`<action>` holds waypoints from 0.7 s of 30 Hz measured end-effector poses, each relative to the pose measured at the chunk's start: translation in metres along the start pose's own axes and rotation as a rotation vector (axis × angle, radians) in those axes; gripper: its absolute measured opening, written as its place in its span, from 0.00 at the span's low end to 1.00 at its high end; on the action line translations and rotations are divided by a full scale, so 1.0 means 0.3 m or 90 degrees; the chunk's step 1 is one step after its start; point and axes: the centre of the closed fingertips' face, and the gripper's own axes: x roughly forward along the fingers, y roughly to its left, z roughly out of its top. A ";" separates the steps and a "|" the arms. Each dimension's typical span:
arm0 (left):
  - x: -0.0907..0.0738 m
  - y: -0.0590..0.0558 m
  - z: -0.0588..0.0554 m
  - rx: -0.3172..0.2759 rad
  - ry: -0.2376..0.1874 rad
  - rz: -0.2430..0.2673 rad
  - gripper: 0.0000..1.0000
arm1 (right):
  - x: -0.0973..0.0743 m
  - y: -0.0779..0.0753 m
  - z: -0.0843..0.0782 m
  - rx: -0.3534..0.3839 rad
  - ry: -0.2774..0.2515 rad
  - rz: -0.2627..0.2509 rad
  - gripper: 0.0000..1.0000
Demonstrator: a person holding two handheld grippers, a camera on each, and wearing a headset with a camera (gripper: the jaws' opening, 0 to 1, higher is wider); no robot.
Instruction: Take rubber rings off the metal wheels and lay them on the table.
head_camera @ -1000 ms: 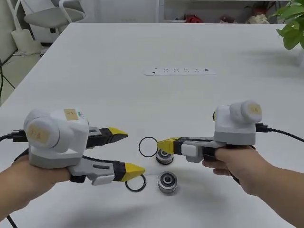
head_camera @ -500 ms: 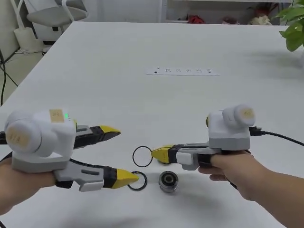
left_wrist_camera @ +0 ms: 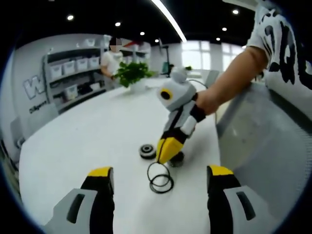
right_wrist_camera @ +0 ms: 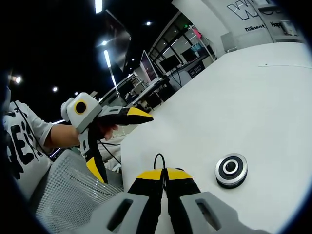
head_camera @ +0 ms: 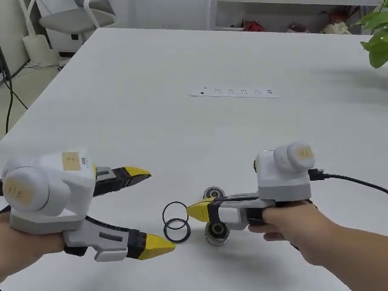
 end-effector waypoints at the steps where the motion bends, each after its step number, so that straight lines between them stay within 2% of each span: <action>1: -0.002 0.002 -0.005 -0.002 0.003 0.003 0.79 | 0.002 0.000 -0.005 0.000 0.003 0.000 0.00; 8: -0.010 0.001 -0.028 -0.012 0.006 0.007 0.82 | 0.009 -0.005 -0.031 0.000 0.020 0.000 0.00; 21: -0.012 0.008 -0.063 -0.003 0.011 0.011 0.84 | 0.021 -0.022 -0.055 -0.003 0.036 -0.017 0.00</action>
